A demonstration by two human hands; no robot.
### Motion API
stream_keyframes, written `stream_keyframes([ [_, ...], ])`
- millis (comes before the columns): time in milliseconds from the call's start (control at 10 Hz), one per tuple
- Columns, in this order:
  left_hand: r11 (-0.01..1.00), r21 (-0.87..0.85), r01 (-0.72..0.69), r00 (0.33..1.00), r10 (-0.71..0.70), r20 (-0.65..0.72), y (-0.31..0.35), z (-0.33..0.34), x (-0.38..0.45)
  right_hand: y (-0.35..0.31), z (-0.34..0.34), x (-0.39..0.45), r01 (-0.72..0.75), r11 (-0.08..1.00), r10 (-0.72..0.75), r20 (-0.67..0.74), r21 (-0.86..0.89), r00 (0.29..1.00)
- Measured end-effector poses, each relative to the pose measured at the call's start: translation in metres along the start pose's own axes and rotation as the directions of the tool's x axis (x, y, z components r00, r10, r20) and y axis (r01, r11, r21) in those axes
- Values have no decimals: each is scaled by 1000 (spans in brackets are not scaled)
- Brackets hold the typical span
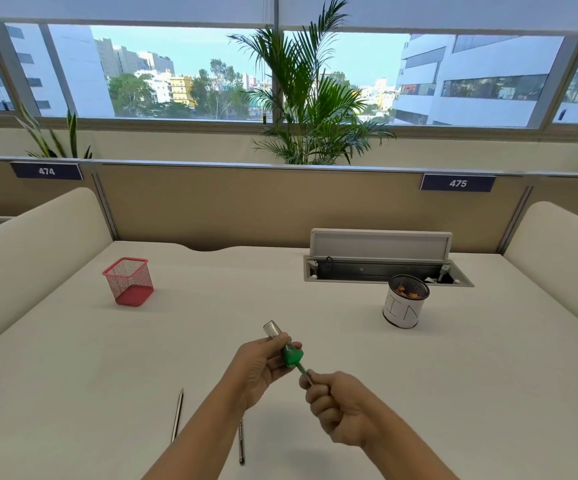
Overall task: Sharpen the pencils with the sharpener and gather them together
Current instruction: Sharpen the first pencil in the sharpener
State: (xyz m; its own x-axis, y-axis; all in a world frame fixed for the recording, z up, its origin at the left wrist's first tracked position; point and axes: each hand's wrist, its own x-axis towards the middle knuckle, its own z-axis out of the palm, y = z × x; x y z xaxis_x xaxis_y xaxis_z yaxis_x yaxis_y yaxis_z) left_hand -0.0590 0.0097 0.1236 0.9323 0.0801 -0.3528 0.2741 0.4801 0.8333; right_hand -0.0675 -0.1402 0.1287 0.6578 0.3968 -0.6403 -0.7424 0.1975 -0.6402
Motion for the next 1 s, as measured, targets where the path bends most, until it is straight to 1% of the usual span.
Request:
stream_keyframes([
  [100,1000,7,7,1000,-7,-28,-1,0,2,4,6,1,209,896,-268,-104,-391,958],
  [200,999,-50,22,997,-26,-78,-4,1,3,12,5,6,395,331,-729,33,-857,683],
  [300,996,-80,25,992,-35,-123,-6,1,4,13,-3,7,260,-101,-819,228,-960,526],
  [400,996,-90,17,990,-30,-139,-9,5,3,18,-3,11,136,-235,-841,272,-962,469],
  [500,1000,-21,8,997,-10,-80,-10,5,1,17,2,9,344,326,-719,5,-881,695],
  [600,999,1,36,999,-36,10,-5,0,-2,4,1,3,-42,996,45,-37,80,998],
  [700,999,-15,41,999,-41,5,-1,-2,-2,-2,2,0,-26,998,26,11,50,1000],
  [800,997,-64,51,998,-53,-42,-2,0,-1,2,10,-3,312,750,-418,-52,-583,907],
  [900,990,-119,71,993,-81,-81,-2,2,0,9,4,4,392,134,-775,150,-910,614],
  [1000,987,-141,71,989,-89,-120,-4,4,1,12,-5,9,182,-256,-814,313,-949,489],
])
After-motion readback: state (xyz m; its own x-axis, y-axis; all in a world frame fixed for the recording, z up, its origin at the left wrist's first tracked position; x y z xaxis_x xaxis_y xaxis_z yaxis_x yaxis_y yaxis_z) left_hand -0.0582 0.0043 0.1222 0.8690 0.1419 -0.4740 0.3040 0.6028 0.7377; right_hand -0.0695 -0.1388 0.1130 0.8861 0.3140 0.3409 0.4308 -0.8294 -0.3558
